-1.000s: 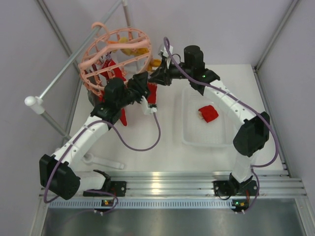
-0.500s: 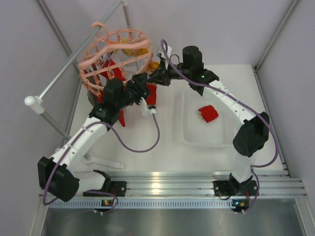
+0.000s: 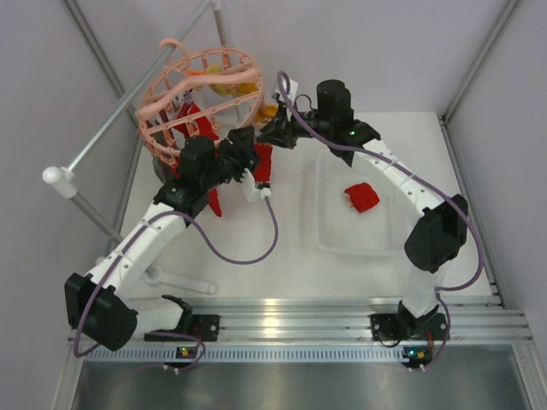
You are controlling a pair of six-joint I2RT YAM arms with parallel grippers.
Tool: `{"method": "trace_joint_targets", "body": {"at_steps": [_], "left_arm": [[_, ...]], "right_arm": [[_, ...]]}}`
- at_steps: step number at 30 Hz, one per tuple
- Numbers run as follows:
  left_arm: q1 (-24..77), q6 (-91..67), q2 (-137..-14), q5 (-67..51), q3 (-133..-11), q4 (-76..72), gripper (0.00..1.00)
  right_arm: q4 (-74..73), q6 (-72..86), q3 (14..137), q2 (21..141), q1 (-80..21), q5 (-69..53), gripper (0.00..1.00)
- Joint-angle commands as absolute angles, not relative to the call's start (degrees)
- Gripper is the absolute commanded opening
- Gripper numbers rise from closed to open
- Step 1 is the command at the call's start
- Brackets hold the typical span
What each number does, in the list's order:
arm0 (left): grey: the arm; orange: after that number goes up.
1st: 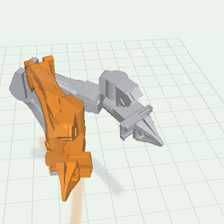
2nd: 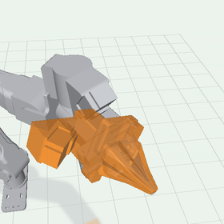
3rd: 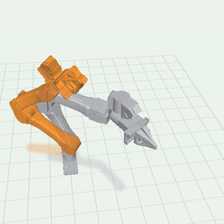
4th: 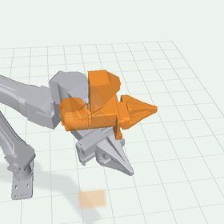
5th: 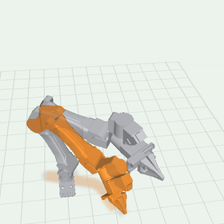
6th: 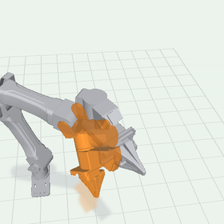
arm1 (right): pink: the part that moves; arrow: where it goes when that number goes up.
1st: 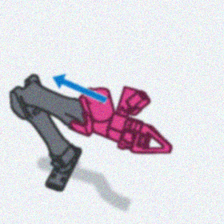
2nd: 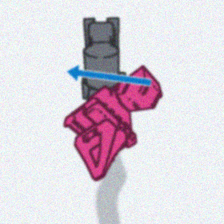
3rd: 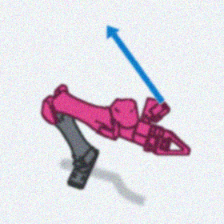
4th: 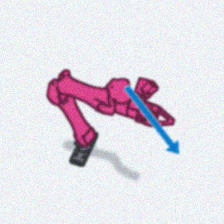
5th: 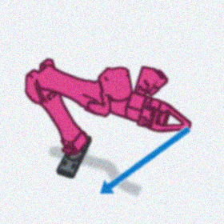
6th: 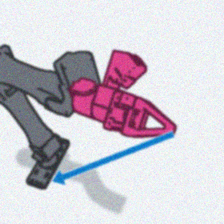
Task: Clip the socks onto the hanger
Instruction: Open the clamp at the hanger.
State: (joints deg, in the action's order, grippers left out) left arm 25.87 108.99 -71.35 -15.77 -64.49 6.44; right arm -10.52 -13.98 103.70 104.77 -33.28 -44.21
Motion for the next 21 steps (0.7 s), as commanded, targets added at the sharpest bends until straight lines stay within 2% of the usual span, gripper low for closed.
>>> {"method": "trace_joint_targets", "body": {"at_steps": [1, 3, 4, 6, 8, 10, 11, 14, 21], "left_arm": [[25.75, 108.72, -70.22, -15.12, -66.53, 5.89, 0.49], [25.75, 109.07, -70.75, -15.03, -66.71, 5.45, 0.46], [25.75, 109.25, -70.93, -15.12, -66.80, 5.19, 0.38], [25.75, 109.34, -71.37, -15.47, -67.06, 4.75, 0.30], [25.75, 109.25, -71.72, -15.73, -67.15, 4.40, 0.12], [25.75, 109.25, -71.89, -15.91, -67.15, 4.31, 0.01], [25.75, 109.34, -71.98, -16.00, -67.15, 4.31, 0.00], [25.75, 109.16, -71.98, -16.26, -67.06, 4.31, 0.00], [25.75, 109.25, -71.98, -16.17, -66.97, 4.22, 0.00]], "right_arm": [[-9.76, -15.38, 104.59, 102.66, -33.57, -43.94, 0.00], [-9.76, -15.29, 104.68, 102.57, -33.57, -44.56, 0.00], [-9.76, -15.29, 104.59, 102.57, -33.66, -44.82, 0.00], [-9.84, -15.47, 104.50, 102.39, -33.58, -45.35, 0.00], [-10.02, -15.73, 104.50, 102.22, -33.57, -45.70, 0.00], [-10.19, -15.65, 104.41, 101.95, -33.58, -45.79, 0.08], [-10.20, -15.64, 104.33, 102.04, -33.57, -45.79, 0.23], [-10.11, -15.47, 103.10, 100.90, -33.57, -45.79, 0.40], [-8.35, -8.81, 101.34, 98.00, -28.76, -46.32, 0.68]]}}
